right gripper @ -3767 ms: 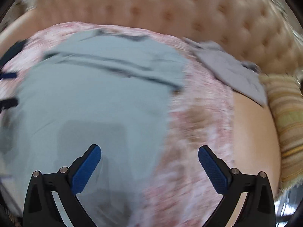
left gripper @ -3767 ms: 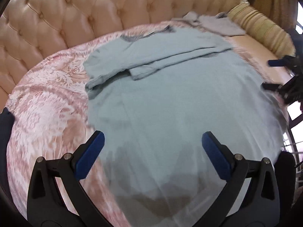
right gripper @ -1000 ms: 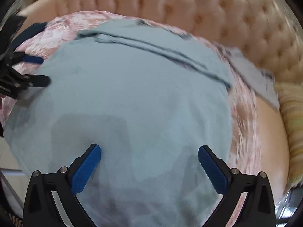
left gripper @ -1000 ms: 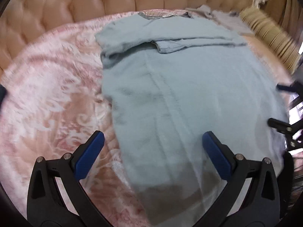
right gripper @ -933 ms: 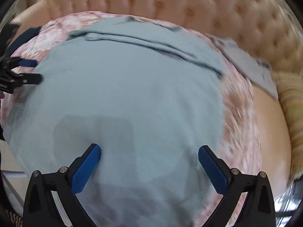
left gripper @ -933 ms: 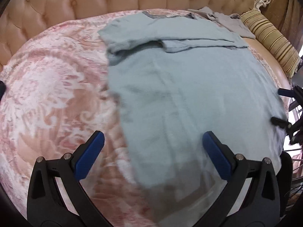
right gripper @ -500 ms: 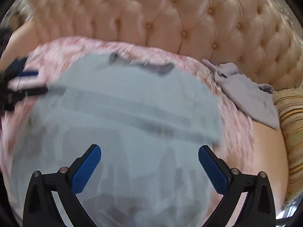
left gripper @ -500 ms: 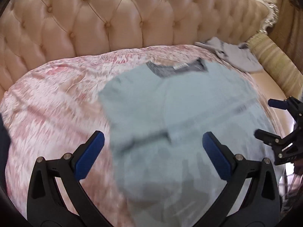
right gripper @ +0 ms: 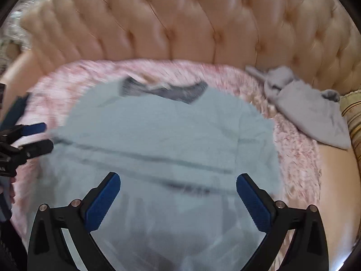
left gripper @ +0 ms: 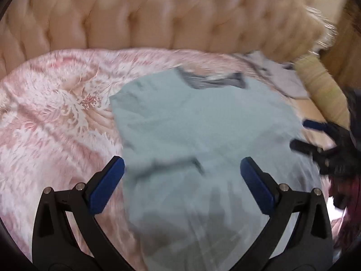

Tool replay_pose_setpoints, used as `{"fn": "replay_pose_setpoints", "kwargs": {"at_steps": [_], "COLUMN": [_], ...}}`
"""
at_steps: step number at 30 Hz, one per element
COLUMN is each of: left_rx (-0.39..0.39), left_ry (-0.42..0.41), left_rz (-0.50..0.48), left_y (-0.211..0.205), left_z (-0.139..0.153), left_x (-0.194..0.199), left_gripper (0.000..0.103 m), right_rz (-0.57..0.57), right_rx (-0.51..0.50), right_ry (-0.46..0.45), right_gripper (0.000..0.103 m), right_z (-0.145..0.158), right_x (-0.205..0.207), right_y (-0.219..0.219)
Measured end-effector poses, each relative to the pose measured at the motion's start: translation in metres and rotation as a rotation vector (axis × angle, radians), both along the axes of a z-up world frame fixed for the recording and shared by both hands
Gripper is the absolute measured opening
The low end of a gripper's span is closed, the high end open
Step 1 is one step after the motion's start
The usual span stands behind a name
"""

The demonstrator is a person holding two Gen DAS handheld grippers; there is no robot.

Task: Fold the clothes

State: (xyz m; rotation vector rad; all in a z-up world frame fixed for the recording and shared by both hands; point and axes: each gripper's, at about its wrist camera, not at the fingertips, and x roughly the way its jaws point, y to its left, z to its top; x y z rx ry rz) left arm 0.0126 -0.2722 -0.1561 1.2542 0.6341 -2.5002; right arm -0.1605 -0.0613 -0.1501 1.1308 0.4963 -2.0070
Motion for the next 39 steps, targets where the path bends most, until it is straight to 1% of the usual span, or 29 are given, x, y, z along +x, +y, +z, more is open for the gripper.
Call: {"fn": "replay_pose_setpoints", "kwargs": {"at_steps": [2, 5, 9, 11, 13, 15, 17, 19, 24, 26, 30, 32, 35, 37, 39], "left_rx": [-0.020, -0.049, -0.088, -0.097, -0.083, -0.074, -0.070, -0.056, -0.069, -0.076, -0.069, -0.067, -0.104, -0.135, -0.120], "left_ry": [-0.022, -0.055, -0.100, -0.110, -0.095, -0.092, -0.110, -0.110, -0.077, -0.064, -0.093, -0.085, -0.048, -0.035, -0.047], "left_rz": [-0.028, -0.069, -0.124, -0.134, -0.109, -0.092, -0.096, -0.094, -0.100, -0.099, -0.111, -0.114, -0.119, -0.141, -0.157], "left_y": [0.021, 0.053, 0.096, 0.110, 0.112, 0.113, 0.113, 0.111, 0.110, 0.111, 0.109, 0.108, 0.112, 0.116, 0.116], "left_z": [-0.005, -0.012, -0.022, -0.025, -0.024, -0.023, -0.022, -0.023, -0.026, -0.027, -0.026, -0.026, -0.025, -0.024, -0.024], "left_x": [0.015, 0.039, 0.069, 0.081, 0.084, 0.086, 0.084, 0.084, 0.089, 0.091, 0.085, 0.085, 0.089, 0.092, 0.094], "left_gripper": [0.103, 0.103, 0.103, 0.103, 0.103, 0.103, 0.103, 0.103, 0.103, 0.103, 0.103, 0.103, 0.103, 0.103, 0.103], "right_rz": [0.004, 0.024, 0.023, 0.020, 0.019, 0.001, -0.034, -0.044, -0.065, -0.082, -0.100, -0.094, -0.077, -0.065, -0.030], "right_rx": [0.001, 0.057, 0.055, 0.104, 0.149, 0.137, 0.137, 0.160, 0.148, 0.159, 0.164, 0.162, 0.137, 0.119, 0.120], "right_ry": [-0.004, -0.023, -0.010, 0.008, -0.040, -0.024, -0.051, -0.054, -0.062, -0.071, -0.076, -0.068, -0.046, -0.033, -0.038], "right_gripper": [0.103, 0.103, 0.103, 0.103, 0.103, 0.103, 0.103, 0.103, 0.103, 0.103, 0.103, 0.103, 0.103, 0.103, 0.103], "right_z": [0.000, -0.007, -0.005, -0.017, -0.038, -0.044, -0.046, -0.047, -0.048, -0.045, -0.046, -0.046, -0.047, -0.047, -0.047], "right_x": [0.015, 0.049, 0.101, 0.119, 0.128, 0.134, 0.133, 0.133, 0.131, 0.135, 0.135, 0.136, 0.138, 0.139, 0.139], "right_y": [0.018, 0.041, 0.069, 0.075, 0.075, 0.078, 0.078, 0.075, 0.077, 0.080, 0.081, 0.082, 0.086, 0.088, 0.093]}}
